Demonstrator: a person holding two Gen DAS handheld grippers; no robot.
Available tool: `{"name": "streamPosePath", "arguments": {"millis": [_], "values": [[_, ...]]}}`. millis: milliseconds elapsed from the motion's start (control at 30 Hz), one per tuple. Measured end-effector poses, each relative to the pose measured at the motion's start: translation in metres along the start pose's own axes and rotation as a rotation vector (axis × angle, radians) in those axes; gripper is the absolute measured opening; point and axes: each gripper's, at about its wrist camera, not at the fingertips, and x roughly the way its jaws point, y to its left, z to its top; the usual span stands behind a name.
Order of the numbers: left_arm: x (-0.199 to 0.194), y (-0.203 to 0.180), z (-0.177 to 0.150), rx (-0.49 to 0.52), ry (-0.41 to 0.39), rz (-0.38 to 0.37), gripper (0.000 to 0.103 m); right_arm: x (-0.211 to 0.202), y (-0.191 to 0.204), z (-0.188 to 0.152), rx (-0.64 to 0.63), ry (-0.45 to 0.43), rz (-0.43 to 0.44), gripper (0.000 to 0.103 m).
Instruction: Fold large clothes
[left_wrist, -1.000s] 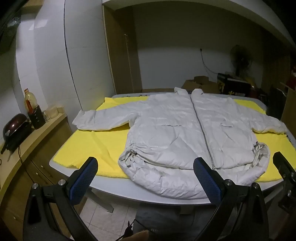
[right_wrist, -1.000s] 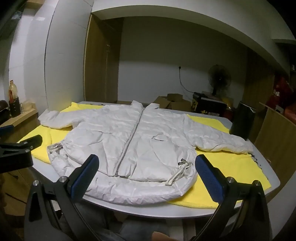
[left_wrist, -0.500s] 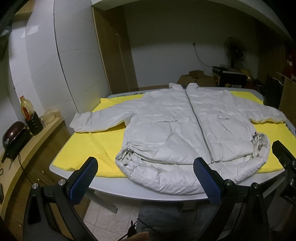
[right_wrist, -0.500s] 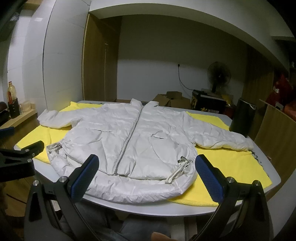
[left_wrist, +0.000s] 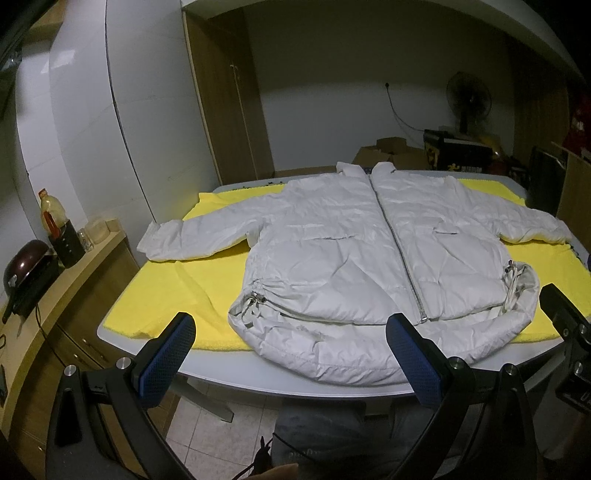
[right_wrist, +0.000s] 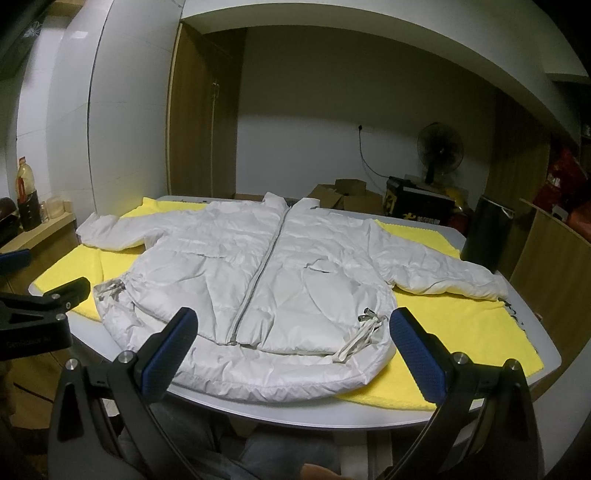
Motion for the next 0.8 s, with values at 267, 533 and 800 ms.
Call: {"name": "streamPosePath", "arguments": {"millis": [267, 533, 800], "values": [[0.0004, 0.0005, 0.0003, 0.002, 0.000, -0.001, 0.103, 0.0014, 0.0016, 0.0000, -0.002, -0.001, -0.001, 0.103], [0.0003, -0.0002, 0.0000, 0.004, 0.003, -0.002, 0.103, 0.0018, 0.0029, 0.0001, -0.005, 0.001, 0.000, 0.103], [0.0010, -0.0001, -0.0005, -0.001, 0.008, -0.002, 0.103, 0.0016, 0.0036, -0.0009, -0.007, 0.001, 0.003, 0.103]]}}
